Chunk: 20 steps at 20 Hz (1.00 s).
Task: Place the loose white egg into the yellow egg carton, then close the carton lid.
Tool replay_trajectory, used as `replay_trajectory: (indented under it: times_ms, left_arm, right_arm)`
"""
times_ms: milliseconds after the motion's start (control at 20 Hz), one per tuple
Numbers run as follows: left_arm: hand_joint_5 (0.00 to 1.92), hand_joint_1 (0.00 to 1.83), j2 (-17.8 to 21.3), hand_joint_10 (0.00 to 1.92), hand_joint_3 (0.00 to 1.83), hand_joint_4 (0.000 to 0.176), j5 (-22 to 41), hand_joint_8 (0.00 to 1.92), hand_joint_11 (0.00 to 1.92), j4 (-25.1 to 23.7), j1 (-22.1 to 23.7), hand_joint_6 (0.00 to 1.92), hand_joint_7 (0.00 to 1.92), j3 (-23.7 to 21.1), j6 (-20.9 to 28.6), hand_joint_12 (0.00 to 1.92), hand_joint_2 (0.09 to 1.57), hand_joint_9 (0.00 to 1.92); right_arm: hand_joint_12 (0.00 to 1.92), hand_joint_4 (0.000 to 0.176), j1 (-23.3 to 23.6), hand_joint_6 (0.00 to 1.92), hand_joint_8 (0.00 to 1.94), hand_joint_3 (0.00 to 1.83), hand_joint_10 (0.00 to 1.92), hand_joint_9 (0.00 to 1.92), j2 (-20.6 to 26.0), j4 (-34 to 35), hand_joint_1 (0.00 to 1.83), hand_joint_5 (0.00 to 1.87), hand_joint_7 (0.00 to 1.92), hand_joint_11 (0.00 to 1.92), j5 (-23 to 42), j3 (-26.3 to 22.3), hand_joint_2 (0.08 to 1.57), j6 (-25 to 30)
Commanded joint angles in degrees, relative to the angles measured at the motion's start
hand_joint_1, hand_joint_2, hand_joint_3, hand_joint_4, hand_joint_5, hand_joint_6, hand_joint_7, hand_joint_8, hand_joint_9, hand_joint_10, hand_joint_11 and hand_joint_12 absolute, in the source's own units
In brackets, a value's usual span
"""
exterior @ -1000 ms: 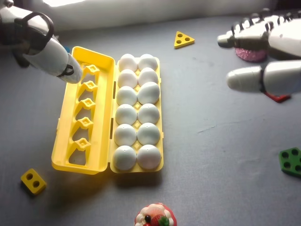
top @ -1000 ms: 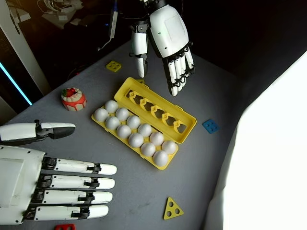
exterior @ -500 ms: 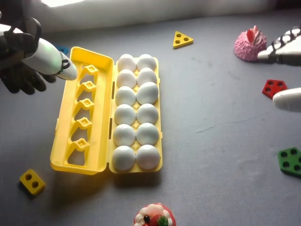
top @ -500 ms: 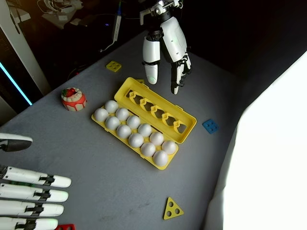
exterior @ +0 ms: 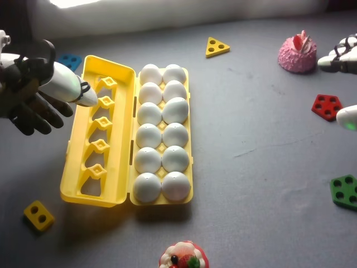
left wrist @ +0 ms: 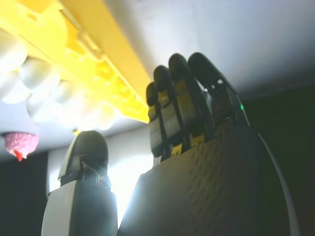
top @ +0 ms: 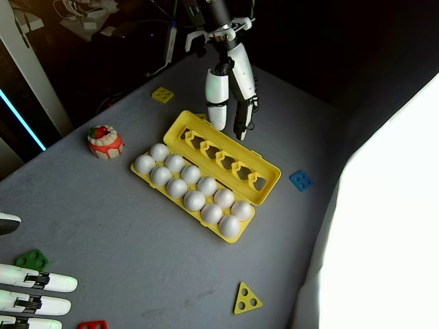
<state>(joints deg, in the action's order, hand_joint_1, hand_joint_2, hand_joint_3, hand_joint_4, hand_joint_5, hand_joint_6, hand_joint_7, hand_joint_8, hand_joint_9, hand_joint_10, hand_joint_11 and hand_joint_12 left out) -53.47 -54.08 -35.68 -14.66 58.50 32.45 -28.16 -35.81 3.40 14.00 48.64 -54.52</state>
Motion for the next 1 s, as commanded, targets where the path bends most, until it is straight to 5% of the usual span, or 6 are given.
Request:
replay_trajectory:
  times_ms: [0, 350, 950]
  left_arm:
    - [0.46, 0.26, -0.06, 0.05, 0.0, 0.0, 1.02, 0.01, 0.0, -2.88, -0.14, 0.01, 0.54, 0.07, 1.29, 1.4, 1.29, 0.51]
    - [0.47, 0.29, -0.29, 0.07, 0.0, 0.0, 1.2, 0.01, 0.04, -2.88, -2.92, 0.01, 0.56, 0.43, 9.3, 1.43, 1.29, 0.53]
    - [0.45, 0.27, -1.48, 0.1, 0.0, 0.0, 2.86, 0.0, 0.0, -2.83, -6.87, 0.0, 0.55, 0.27, 18.44, 1.47, 1.31, 0.51]
  right_arm:
    - [0.33, 0.0, 0.32, 0.01, 0.0, 0.0, 0.01, 0.12, 0.24, 0.23, 0.09, 0.23, 0.2, 0.0, 6.06, -0.24, 1.21, -0.17]
    - [0.53, 0.0, 0.31, 0.01, 0.0, 0.0, 0.02, 0.17, 0.18, 0.16, 0.1, 0.27, 0.25, 0.0, 9.22, -2.22, 1.21, -0.18]
    - [0.52, 0.0, -0.03, 0.01, 0.0, 0.0, 0.0, 0.18, 0.14, 0.16, 0.09, 0.26, 0.24, 0.0, 10.55, -2.45, 1.21, -0.17]
